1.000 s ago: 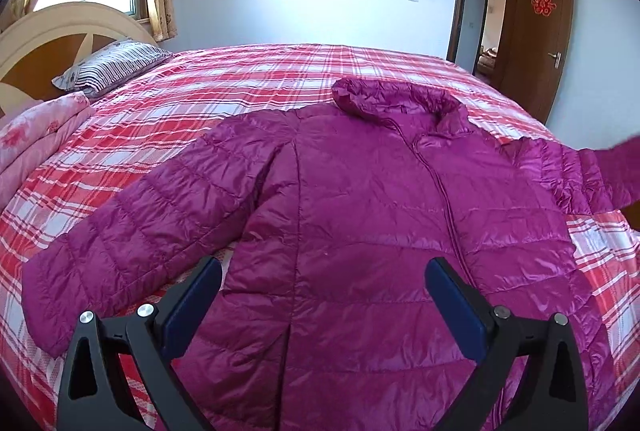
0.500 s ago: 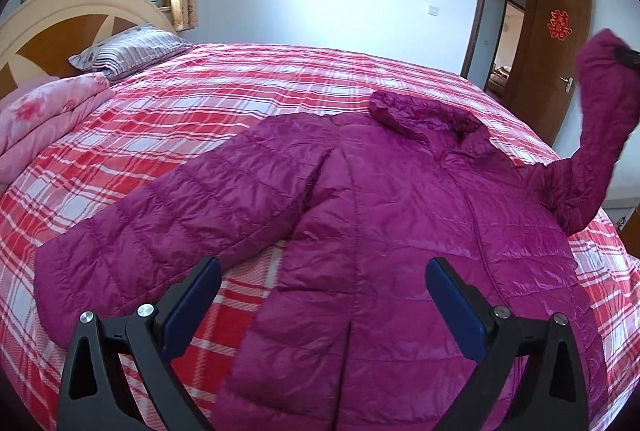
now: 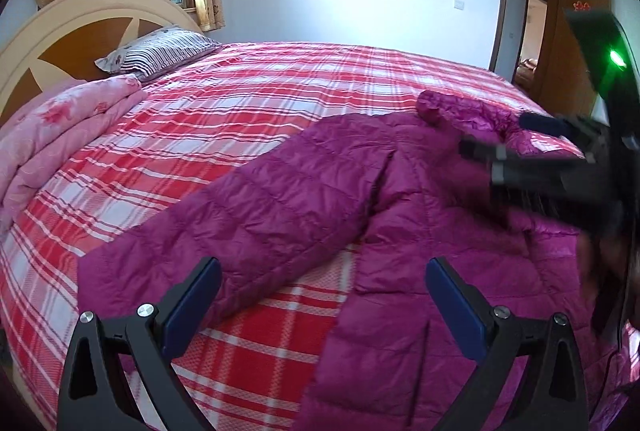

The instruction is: Fold large clothes

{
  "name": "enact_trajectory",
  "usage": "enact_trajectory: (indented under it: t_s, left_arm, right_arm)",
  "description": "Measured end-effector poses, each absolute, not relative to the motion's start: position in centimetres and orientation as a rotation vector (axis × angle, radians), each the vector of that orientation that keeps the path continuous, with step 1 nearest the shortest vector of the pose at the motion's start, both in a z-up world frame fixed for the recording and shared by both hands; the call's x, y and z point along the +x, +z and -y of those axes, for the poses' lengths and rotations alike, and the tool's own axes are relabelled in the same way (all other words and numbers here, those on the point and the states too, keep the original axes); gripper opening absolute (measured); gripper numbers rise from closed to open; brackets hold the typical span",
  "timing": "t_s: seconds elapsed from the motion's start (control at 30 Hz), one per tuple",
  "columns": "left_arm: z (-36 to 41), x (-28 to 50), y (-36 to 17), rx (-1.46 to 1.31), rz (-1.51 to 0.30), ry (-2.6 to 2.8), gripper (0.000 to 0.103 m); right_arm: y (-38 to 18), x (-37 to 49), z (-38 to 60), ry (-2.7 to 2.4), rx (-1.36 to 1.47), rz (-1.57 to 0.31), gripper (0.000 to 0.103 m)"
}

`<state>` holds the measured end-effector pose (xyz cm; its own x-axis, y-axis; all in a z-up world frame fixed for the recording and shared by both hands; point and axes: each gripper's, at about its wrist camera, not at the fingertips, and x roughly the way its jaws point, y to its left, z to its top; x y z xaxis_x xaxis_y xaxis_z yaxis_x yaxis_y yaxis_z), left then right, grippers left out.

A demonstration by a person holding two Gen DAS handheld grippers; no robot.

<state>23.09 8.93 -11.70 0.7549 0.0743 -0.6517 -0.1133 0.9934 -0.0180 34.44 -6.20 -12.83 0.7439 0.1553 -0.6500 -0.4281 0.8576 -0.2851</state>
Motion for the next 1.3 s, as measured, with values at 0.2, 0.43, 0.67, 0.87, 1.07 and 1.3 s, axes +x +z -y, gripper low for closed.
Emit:
enact_trajectory:
  t_s: [0.2,0.43,0.67,0.87,1.07,1.3]
  left_arm:
    - [-7.8,24.9,-10.9,0.007,-0.706,0.096,0.102]
    - [-2.4,28.9,-7.7,0.111,-0.61,0.023,0.102]
    - [4.3,35.5,-10.0,0.216,-0.547,-0.014,0.102]
    - [5.6,40.7,-17.0,0.281,-0.729,0.06,0.102]
    - [4.2,41.9,-18.3,0.209,-0.796,0.035,0.102]
    - [4.0,42.1,-19.4,0.171,-0.822,0.03,0.102]
  right_arm:
    - [-11.4,30.5,9.9,0.414,-0.318,-0.605,0.084]
    - [-9.1,33.3,22.7,0.068,-0.127,-0.584,0.059]
    - [-11.4,38.4,30.4,-0.188,0.007,-0.613,0.059]
    - [-15.8,41.8,31.0,-0.148,-0.005,-0.752,0.059]
    - [-18.8,42.2,32.1,-0.115,0.022,-0.825,0.059]
    - [-20.2,42.9,32.2,-0.117,0.026,-0.889,0.06]
